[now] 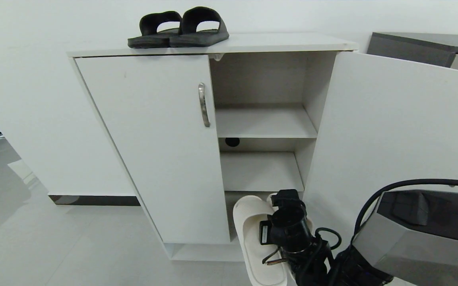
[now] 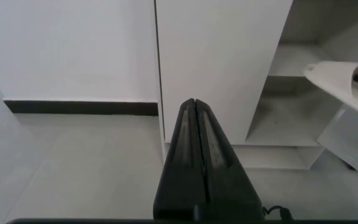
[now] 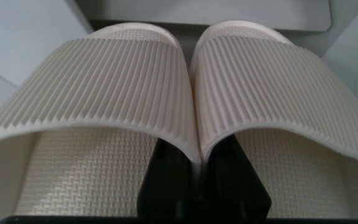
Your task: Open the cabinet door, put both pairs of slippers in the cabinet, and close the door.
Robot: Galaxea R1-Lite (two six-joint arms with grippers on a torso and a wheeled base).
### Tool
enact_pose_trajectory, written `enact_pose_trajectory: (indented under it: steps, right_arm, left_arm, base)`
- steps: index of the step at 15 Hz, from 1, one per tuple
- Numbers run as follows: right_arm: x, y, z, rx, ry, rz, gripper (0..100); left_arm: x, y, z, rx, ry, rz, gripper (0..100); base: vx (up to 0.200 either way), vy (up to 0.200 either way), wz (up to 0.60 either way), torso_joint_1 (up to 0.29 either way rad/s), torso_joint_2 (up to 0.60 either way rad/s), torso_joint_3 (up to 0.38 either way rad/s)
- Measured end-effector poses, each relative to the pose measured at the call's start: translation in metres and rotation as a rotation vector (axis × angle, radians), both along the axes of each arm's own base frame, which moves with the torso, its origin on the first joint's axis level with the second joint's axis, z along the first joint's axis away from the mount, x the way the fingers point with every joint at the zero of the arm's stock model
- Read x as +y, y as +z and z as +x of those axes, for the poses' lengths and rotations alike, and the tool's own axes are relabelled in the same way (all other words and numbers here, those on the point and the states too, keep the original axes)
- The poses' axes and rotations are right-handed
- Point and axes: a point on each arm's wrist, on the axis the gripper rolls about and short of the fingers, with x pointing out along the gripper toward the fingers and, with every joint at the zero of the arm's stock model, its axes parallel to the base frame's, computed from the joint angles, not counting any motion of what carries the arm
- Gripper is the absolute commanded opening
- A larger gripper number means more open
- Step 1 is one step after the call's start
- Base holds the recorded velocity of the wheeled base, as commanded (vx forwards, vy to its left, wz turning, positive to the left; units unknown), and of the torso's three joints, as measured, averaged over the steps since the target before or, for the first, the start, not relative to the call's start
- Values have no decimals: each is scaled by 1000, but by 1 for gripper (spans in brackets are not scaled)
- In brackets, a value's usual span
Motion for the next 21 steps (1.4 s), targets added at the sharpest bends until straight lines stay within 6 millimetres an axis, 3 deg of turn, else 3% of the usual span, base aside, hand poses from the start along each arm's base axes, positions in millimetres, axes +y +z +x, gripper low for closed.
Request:
enact_pose_trajectory:
  steps: [5, 10, 21]
  right_arm:
    - [18, 8, 18, -141, -31, -30, 0]
    - [28, 2, 50, -237, -136, -61, 0]
    - [30, -13, 76, -260, -156, -116, 0]
  left_arm:
    - [0, 0, 0, 0, 1, 0, 0]
    - [0, 0, 0, 0, -16, 3, 0]
    - [-1, 0, 0, 0, -24, 2, 0]
  base:
    - [0, 0, 0, 4, 2, -197]
    - [0, 0, 0, 1, 0, -28]
    - [200, 0, 0, 2, 4, 0]
